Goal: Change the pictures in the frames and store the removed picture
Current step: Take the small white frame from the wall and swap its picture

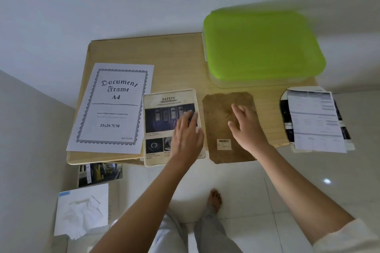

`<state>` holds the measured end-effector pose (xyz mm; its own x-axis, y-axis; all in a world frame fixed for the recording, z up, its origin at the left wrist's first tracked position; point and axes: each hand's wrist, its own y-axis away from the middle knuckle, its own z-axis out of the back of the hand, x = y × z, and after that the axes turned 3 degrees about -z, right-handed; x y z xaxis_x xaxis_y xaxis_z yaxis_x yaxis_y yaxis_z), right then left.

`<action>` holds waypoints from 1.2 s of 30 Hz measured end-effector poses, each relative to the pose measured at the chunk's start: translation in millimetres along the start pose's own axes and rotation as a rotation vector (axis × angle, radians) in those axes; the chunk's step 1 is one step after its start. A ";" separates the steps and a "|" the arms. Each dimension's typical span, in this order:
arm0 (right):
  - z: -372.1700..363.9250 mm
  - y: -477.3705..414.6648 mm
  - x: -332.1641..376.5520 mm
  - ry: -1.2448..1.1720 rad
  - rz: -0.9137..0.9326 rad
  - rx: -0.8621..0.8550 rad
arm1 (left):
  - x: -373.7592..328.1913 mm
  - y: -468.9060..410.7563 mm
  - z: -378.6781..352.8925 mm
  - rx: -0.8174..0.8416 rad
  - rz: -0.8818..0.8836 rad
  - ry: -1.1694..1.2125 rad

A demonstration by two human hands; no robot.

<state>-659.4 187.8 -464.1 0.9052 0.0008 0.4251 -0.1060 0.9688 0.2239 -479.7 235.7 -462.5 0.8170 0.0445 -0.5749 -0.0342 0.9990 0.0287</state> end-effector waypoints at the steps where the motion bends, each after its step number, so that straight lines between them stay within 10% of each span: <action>1: 1.7 1.6 -11.8 0.057 -0.003 0.029 | -12.9 -0.3 -11.0 0.044 -0.059 -0.024; 18: 0.6 32.8 -82.6 0.056 0.052 0.056 | -62.2 9.4 -78.4 0.225 0.046 -0.151; 36: 15.9 29.6 -67.1 -0.658 -0.444 -0.184 | -78.4 -10.6 -59.6 -0.012 0.457 0.552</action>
<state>-729.8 212.4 -472.1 0.4133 -0.4833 0.7717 0.3269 0.8698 0.3696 -577.7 221.8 -466.5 0.3094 0.4505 -0.8375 -0.3122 0.8800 0.3581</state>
